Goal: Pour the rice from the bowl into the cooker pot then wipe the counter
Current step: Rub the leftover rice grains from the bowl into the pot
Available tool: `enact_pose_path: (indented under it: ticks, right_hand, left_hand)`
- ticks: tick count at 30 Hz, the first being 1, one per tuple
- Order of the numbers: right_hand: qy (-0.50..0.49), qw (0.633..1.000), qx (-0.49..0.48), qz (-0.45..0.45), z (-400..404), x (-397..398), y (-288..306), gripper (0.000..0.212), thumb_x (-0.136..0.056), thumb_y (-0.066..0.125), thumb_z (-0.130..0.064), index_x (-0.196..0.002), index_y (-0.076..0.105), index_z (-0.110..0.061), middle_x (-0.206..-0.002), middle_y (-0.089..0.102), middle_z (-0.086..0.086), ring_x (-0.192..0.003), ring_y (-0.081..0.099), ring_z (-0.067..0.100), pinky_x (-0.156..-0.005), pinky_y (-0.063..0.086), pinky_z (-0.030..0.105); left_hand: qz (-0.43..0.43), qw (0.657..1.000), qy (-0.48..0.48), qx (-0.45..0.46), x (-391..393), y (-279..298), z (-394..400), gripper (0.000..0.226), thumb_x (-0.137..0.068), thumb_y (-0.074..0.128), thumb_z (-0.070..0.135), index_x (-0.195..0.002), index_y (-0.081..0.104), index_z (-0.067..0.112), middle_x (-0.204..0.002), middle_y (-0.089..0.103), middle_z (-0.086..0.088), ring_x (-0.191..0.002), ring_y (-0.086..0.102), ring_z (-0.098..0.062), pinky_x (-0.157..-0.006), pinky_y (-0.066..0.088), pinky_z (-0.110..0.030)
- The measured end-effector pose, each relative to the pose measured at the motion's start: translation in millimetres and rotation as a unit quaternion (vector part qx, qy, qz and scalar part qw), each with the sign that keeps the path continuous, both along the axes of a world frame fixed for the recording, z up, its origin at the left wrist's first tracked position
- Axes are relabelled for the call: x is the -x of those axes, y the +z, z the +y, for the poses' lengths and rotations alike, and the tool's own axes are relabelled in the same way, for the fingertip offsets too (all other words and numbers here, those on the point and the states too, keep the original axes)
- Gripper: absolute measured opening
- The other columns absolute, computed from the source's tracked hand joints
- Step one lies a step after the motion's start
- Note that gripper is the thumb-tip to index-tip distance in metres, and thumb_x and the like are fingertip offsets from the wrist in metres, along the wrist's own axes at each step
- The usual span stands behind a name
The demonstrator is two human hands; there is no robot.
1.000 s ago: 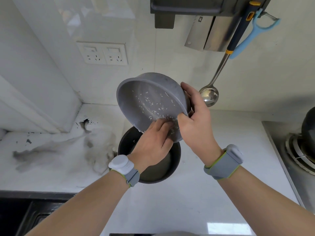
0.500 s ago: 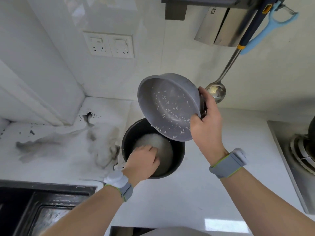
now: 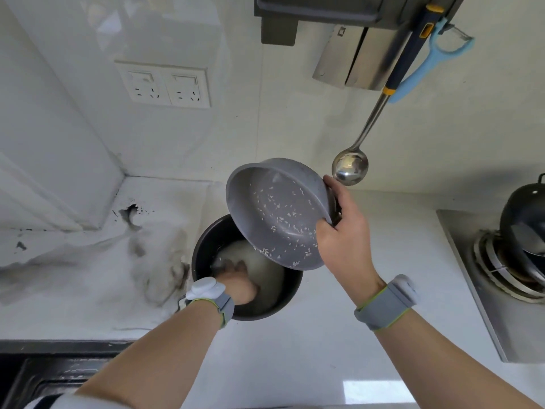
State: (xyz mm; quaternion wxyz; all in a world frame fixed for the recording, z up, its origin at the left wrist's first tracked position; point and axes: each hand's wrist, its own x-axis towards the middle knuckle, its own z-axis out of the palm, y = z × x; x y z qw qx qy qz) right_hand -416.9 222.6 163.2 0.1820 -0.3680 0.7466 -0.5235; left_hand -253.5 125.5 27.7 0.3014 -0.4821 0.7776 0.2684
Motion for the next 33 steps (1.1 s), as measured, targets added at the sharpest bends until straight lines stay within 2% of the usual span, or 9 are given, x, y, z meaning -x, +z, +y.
enact_pose_path:
  ticks: [3,8,11,14,17,20,28,30,33]
  right_hand:
    - [-0.004,1.000,-0.004,-0.003,1,1,-1,0.075,-0.078,0.048,-0.007,-0.147,0.053,-0.037,-0.139,0.064,-0.019,-0.131,0.060,0.010,-0.111,0.052,0.045]
    - [-0.016,1.000,-0.004,-0.022,0,4,-2,0.075,-0.077,0.047,-0.007,-0.147,0.054,-0.035,-0.135,0.067,-0.018,-0.111,0.066,0.017,-0.103,0.056,0.051]
    - [-0.026,0.999,-0.007,-0.031,-1,10,-2,0.075,-0.076,0.046,-0.008,-0.145,0.055,-0.037,-0.131,0.069,-0.017,-0.114,0.068,0.021,-0.100,0.057,0.052]
    - [-0.034,0.998,-0.007,-0.043,-2,14,-3,0.075,-0.076,0.046,-0.009,-0.145,0.055,-0.036,-0.129,0.070,-0.017,-0.117,0.067,0.009,-0.099,0.058,0.040]
    - [-0.042,0.998,0.000,-0.056,-1,14,-5,0.072,-0.078,0.047,-0.007,-0.145,0.057,-0.031,-0.125,0.072,-0.014,-0.113,0.068,0.006,-0.095,0.059,0.036]
    - [-0.048,0.997,0.003,-0.067,0,13,-4,0.070,-0.079,0.049,-0.005,-0.145,0.058,-0.028,-0.128,0.072,-0.010,-0.118,0.068,0.013,-0.102,0.058,0.045]
    - [-0.074,0.993,0.011,-0.097,5,14,1,0.064,-0.080,0.048,-0.007,-0.138,0.060,-0.030,-0.125,0.073,-0.011,-0.116,0.069,0.012,-0.100,0.059,0.041]
    - [-0.085,0.991,0.016,-0.104,6,16,2,0.065,-0.080,0.048,-0.006,-0.137,0.061,-0.031,-0.123,0.073,-0.011,-0.114,0.070,0.010,-0.097,0.060,0.037]
    - [-0.090,0.989,0.016,-0.115,7,17,2,0.067,-0.077,0.048,-0.009,-0.139,0.061,-0.030,-0.119,0.074,-0.016,-0.108,0.071,0.003,-0.085,0.060,0.024]
  left_hand:
    - [0.043,0.993,-0.060,0.095,-1,7,3,0.045,-0.099,0.046,0.044,-0.137,0.055,0.021,-0.145,0.050,-0.011,-0.124,0.058,-0.037,-0.095,0.050,-0.043]
    - [0.243,0.943,0.024,0.227,-15,17,3,0.018,-0.098,0.051,0.041,-0.097,0.048,0.023,-0.086,0.060,0.004,-0.073,0.063,-0.025,-0.067,0.057,-0.040]
    - [0.276,0.941,0.071,0.185,-21,16,0,0.012,-0.097,0.049,0.037,-0.106,0.053,0.030,-0.090,0.065,0.009,-0.075,0.062,-0.019,-0.063,0.053,-0.035]
    - [0.310,0.933,0.156,0.096,-22,16,-1,0.034,-0.095,0.047,0.041,-0.127,0.057,0.042,-0.107,0.068,0.017,-0.090,0.067,-0.013,-0.068,0.047,-0.028]
    - [0.389,0.863,0.323,0.005,-14,21,0,0.030,-0.098,0.046,0.050,-0.105,0.069,0.033,-0.087,0.074,0.013,-0.078,0.071,-0.011,-0.066,0.049,-0.027]
    - [0.437,0.820,0.368,-0.005,-9,22,0,0.026,-0.098,0.055,0.047,-0.088,0.069,0.027,-0.078,0.075,0.006,-0.067,0.069,-0.009,-0.062,0.047,-0.022]
    - [0.446,0.825,0.347,0.015,-17,15,2,0.016,-0.099,0.058,0.027,-0.088,0.069,0.028,-0.075,0.074,0.014,-0.062,0.064,0.001,-0.067,0.044,-0.022]
    - [0.397,0.858,0.322,0.038,-24,15,2,0.016,-0.097,0.058,0.025,-0.089,0.070,0.031,-0.080,0.074,0.015,-0.074,0.067,-0.003,-0.066,0.045,-0.022]
    - [0.321,0.920,0.217,0.064,-28,16,6,0.033,-0.097,0.053,0.020,-0.125,0.066,0.032,-0.109,0.071,0.014,-0.104,0.067,-0.016,-0.081,0.048,-0.026]
